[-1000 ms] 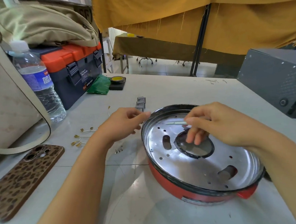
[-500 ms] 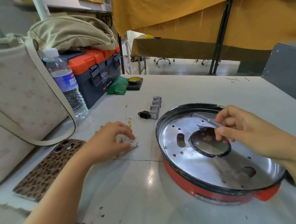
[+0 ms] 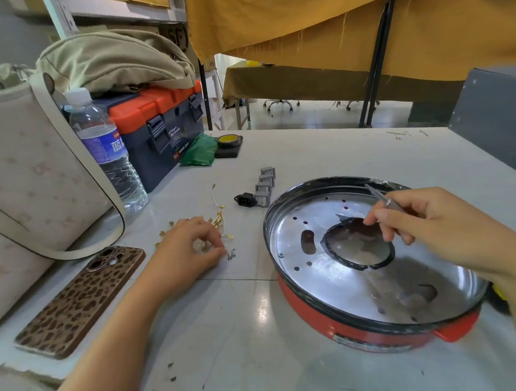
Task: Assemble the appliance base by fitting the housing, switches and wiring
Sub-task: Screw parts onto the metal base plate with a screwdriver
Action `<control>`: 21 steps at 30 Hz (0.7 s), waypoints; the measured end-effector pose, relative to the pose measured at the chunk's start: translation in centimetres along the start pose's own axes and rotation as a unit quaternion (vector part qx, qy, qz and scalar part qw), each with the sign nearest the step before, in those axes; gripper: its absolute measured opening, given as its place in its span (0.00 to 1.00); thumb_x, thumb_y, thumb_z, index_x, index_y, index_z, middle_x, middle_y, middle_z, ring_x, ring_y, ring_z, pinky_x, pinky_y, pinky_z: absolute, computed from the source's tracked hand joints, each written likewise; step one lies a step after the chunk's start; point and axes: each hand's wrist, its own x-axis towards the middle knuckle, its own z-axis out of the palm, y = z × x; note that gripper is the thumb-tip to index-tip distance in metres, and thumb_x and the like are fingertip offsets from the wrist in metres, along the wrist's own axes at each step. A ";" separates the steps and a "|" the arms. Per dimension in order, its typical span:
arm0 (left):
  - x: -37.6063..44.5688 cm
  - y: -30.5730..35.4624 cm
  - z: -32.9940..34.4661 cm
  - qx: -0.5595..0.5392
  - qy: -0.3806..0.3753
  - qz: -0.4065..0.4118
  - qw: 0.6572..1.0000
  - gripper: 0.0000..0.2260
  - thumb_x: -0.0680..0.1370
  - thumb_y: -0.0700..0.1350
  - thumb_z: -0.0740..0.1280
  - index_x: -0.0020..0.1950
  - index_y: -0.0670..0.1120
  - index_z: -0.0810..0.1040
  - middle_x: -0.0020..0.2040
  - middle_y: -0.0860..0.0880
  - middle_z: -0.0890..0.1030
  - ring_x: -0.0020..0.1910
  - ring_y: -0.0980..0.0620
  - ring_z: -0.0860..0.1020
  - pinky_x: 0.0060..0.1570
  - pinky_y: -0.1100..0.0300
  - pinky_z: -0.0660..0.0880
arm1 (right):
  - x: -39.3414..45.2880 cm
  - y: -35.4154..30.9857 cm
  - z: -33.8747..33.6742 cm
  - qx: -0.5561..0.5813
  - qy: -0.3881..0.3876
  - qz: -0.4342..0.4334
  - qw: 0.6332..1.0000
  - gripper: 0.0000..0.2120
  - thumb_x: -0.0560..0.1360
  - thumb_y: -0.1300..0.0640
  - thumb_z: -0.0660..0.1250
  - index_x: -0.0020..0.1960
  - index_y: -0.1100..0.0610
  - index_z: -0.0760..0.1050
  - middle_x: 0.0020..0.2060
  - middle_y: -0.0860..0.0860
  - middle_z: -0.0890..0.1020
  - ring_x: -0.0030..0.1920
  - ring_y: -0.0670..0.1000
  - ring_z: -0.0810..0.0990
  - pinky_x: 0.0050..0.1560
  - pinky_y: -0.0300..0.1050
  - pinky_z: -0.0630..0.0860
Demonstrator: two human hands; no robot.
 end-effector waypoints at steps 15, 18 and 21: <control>0.6 6.4 1.3 -0.259 0.038 0.004 0.965 0.05 0.74 0.42 0.70 0.41 0.52 0.83 0.39 0.48 0.84 0.39 0.50 0.78 0.43 0.44 0.77 | -0.2 3.0 -2.4 -0.102 0.229 0.061 0.966 0.06 0.71 0.54 0.73 0.48 0.52 0.81 0.43 0.49 0.78 0.39 0.47 0.74 0.37 0.40 0.66; 0.7 7.2 1.7 -0.273 0.045 0.007 0.961 0.04 0.73 0.41 0.70 0.43 0.50 0.83 0.40 0.49 0.84 0.42 0.47 0.81 0.47 0.52 0.78 | -0.1 3.6 -2.8 -0.117 0.251 0.094 0.956 0.08 0.72 0.53 0.72 0.50 0.54 0.80 0.43 0.50 0.78 0.42 0.53 0.74 0.41 0.45 0.65; 1.0 7.9 2.0 -0.248 0.043 0.029 0.967 0.04 0.72 0.41 0.71 0.42 0.50 0.82 0.38 0.51 0.83 0.38 0.53 0.79 0.40 0.68 0.76 | 0.0 4.1 -3.1 -0.069 0.198 0.144 0.967 0.09 0.72 0.50 0.71 0.42 0.56 0.80 0.36 0.55 0.82 0.37 0.57 0.78 0.36 0.46 0.70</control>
